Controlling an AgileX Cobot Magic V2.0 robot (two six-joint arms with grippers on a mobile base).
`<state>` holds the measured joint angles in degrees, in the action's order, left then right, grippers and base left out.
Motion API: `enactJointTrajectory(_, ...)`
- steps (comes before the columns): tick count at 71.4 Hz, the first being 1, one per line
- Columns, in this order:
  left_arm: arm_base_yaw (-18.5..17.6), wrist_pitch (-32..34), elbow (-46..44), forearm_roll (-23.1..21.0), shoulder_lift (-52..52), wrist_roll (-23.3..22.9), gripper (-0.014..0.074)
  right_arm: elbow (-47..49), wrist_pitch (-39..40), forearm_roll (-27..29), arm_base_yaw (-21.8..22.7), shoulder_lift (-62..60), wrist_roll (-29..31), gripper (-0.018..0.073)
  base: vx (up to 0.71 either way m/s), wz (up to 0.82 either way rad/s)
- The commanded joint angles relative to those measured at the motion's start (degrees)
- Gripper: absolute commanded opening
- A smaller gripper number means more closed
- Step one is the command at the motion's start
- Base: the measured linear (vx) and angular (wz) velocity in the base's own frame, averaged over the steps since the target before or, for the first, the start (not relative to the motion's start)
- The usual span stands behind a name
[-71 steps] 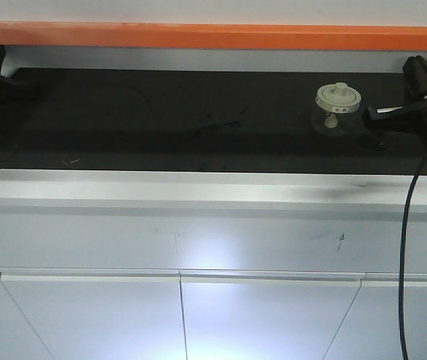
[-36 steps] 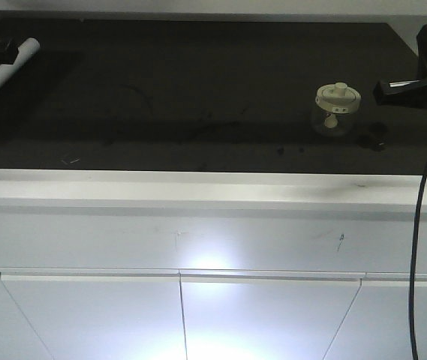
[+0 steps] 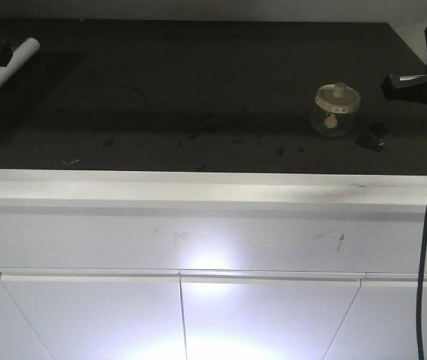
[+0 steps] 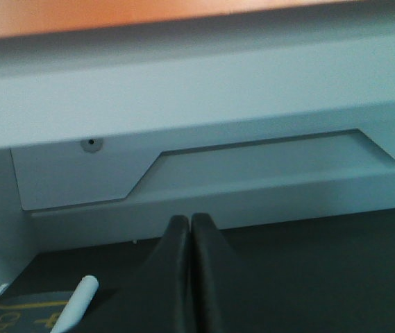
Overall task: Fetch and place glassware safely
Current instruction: 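Lift the sash upward with both grippers to open the hood, then release the handle and lower the right gripper into the hood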
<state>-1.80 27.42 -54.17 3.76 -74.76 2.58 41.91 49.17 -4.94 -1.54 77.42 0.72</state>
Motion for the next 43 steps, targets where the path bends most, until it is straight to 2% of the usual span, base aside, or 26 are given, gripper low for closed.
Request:
enactJointTrajectory(1,-0.3,0.6,-1.6,0.5,3.6,-0.3,-0.0007,1.5,-2.1,-1.3,0.0,-3.7,-1.6,-0.0001,0.00,0.00)
enactJointTrajectory(8,-0.3,0.0,0.2,1.2,5.8,-0.9,-0.0007,1.2,-5.3,-4.1,0.0,-5.3,-3.6,-0.0001,0.00,0.00)
enactJointTrajectory(21,-0.3,0.1,7.9,1.7,12.4,-3.5,-0.0007,-2.4,-5.0,-8.4,0.0,-8.7,-9.7,-0.0001,0.00,0.00)
enactJointTrajectory(33,-0.3,0.1,16.5,4.5,19.8,-3.9,-0.0007,-8.3,-5.2,-9.3,0.0,-12.9,-10.0,-0.0001,0.00,0.00)
enactJointTrajectory(43,-0.3,-0.4,22.7,5.7,26.5,-6.9,-0.0007,-12.4,-7.4,-10.7,0.0,-16.2,-10.0,-0.0001,0.00,0.00)
